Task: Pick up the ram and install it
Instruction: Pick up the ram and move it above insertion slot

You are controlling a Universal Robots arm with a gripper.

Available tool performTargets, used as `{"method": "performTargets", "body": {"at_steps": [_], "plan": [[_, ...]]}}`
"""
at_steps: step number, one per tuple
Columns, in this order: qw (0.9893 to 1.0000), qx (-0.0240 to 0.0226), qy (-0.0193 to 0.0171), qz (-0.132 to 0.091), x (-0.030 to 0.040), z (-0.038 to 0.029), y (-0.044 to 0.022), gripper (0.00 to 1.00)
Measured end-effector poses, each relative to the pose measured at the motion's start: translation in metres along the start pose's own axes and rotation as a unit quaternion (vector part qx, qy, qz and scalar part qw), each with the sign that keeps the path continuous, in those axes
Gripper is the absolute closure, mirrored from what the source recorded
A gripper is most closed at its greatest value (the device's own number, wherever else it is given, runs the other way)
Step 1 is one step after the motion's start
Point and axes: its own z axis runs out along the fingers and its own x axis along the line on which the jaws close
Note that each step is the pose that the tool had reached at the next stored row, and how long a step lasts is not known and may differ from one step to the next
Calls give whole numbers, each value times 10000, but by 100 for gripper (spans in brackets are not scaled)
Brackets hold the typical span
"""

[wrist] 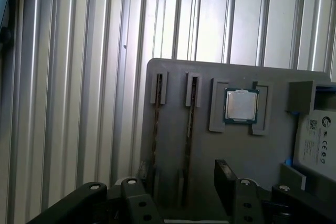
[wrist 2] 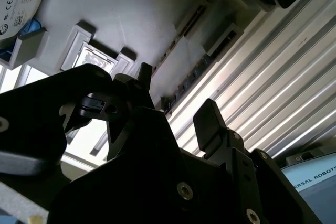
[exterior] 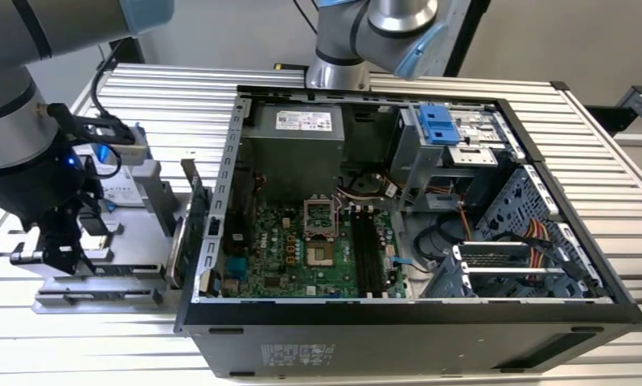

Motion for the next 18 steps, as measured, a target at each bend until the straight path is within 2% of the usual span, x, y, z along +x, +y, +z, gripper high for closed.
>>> {"method": "performTargets", "body": {"at_steps": [18], "plan": [[10000,0,0,0,0,51,-1,0]]}}
